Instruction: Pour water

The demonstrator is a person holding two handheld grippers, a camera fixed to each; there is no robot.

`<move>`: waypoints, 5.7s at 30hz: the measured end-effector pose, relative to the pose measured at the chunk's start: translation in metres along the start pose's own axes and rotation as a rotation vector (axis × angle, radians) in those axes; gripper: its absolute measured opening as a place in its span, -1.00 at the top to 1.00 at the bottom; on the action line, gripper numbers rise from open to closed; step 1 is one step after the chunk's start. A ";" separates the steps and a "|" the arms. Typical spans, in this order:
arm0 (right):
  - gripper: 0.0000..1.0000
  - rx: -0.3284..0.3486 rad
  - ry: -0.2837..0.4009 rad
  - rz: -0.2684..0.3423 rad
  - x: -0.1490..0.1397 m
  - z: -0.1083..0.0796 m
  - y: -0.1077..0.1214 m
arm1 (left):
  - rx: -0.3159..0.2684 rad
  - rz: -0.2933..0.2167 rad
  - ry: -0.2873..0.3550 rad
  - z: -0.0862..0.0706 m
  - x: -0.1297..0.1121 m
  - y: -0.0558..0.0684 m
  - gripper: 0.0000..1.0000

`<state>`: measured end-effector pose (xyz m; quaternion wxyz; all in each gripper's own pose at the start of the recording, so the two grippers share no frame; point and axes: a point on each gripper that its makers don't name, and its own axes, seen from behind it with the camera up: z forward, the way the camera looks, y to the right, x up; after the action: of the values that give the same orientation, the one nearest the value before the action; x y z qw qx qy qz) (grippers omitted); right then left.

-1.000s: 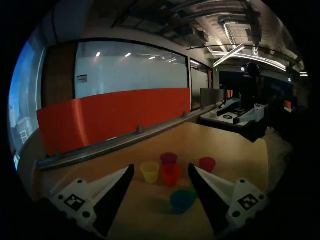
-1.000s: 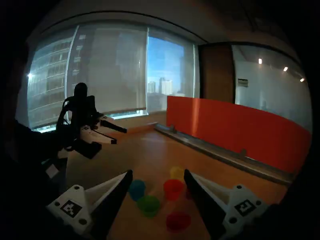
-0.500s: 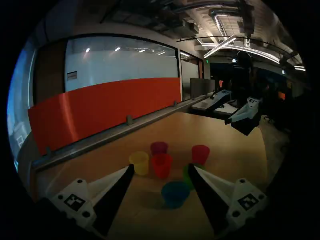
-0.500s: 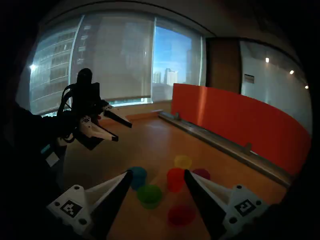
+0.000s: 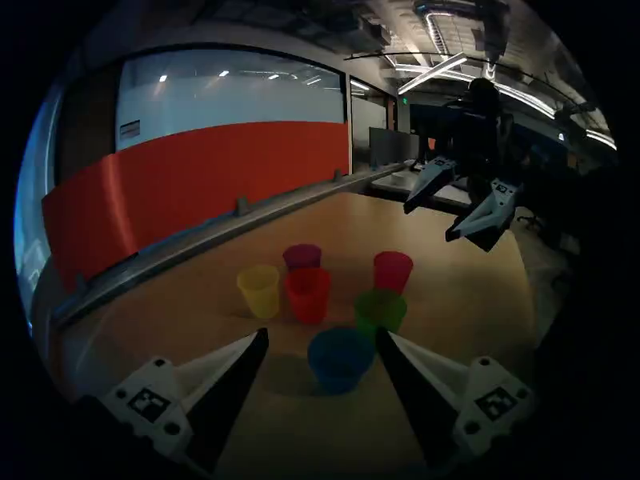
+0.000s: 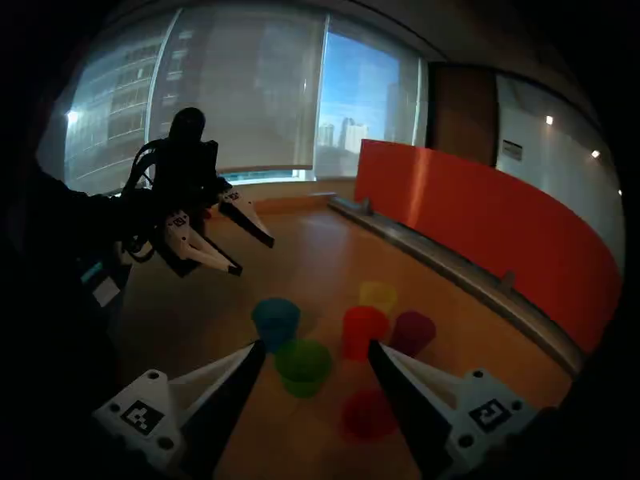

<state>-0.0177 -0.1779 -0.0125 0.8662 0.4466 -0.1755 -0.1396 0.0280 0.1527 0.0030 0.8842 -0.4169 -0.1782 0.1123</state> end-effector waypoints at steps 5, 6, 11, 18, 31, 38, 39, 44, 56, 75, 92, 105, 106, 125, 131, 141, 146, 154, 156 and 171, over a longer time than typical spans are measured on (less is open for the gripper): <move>-0.99 0.011 -0.021 0.002 -0.015 0.007 -0.001 | -0.023 0.004 -0.030 0.006 -0.015 0.006 -1.00; -0.99 0.014 -0.026 0.003 -0.017 0.009 -0.001 | -0.027 0.004 -0.036 0.007 -0.018 0.007 -1.00; -0.99 0.024 -0.052 0.001 -0.031 0.015 -0.001 | -0.054 0.000 -0.071 0.011 -0.035 0.014 -1.00; -0.99 0.036 -0.073 -0.010 -0.043 0.021 -0.004 | -0.074 0.003 -0.113 0.018 -0.054 0.019 -1.00; -0.99 0.068 -0.120 -0.018 -0.061 0.039 -0.006 | -0.077 0.029 -0.176 0.037 -0.075 0.017 -1.00; -0.99 0.083 -0.139 -0.029 -0.065 0.052 -0.008 | -0.097 0.017 -0.179 0.045 -0.078 0.019 -1.00; -0.99 0.086 -0.142 -0.032 -0.065 0.054 -0.009 | -0.099 0.016 -0.179 0.046 -0.078 0.019 -1.00; -0.99 0.101 -0.158 -0.041 -0.067 0.065 -0.011 | -0.103 0.020 -0.187 0.052 -0.080 0.017 -1.00; -0.99 0.124 -0.192 -0.053 -0.072 0.083 -0.016 | -0.138 0.018 -0.190 0.063 -0.081 0.020 -1.00; -0.99 0.139 -0.215 -0.050 -0.078 0.101 -0.014 | -0.169 0.025 -0.188 0.081 -0.078 0.027 -1.00; -0.99 0.143 -0.225 -0.059 -0.082 0.108 -0.012 | -0.169 0.022 -0.194 0.086 -0.080 0.027 -0.75; -0.99 0.150 -0.228 -0.066 -0.082 0.110 -0.014 | -0.161 0.031 -0.198 0.086 -0.080 0.026 -0.74; -0.99 0.150 -0.229 -0.066 -0.082 0.110 -0.015 | -0.161 0.031 -0.198 0.086 -0.080 0.026 -0.74; -0.84 0.156 -0.202 -0.037 -0.080 0.114 -0.018 | -0.159 0.023 -0.197 0.084 -0.080 0.025 -0.73; -0.83 0.146 -0.176 -0.034 -0.069 0.106 -0.016 | -0.153 0.030 -0.196 0.080 -0.078 0.026 -0.72; -0.83 0.121 -0.145 -0.026 -0.051 0.087 -0.016 | -0.123 0.002 -0.144 0.064 -0.052 0.025 -0.72; -0.83 0.099 -0.122 -0.037 -0.038 0.076 -0.016 | -0.092 0.003 -0.098 0.054 -0.034 0.022 -0.72; -0.83 0.067 -0.086 -0.044 -0.018 0.057 -0.015 | -0.055 0.007 -0.024 0.036 -0.006 0.023 -0.72; -0.83 0.059 -0.079 -0.046 -0.013 0.053 -0.015 | -0.045 0.007 -0.004 0.031 0.001 0.023 -0.72; -0.83 0.021 -0.006 -0.045 0.013 0.026 -0.021 | 0.030 -0.029 0.110 -0.001 0.034 0.016 -0.72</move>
<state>-0.0186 -0.2141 -0.0136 0.8575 0.4591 -0.1696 -0.1587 0.0590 0.1739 -0.0029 0.9003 -0.4066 -0.1336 0.0792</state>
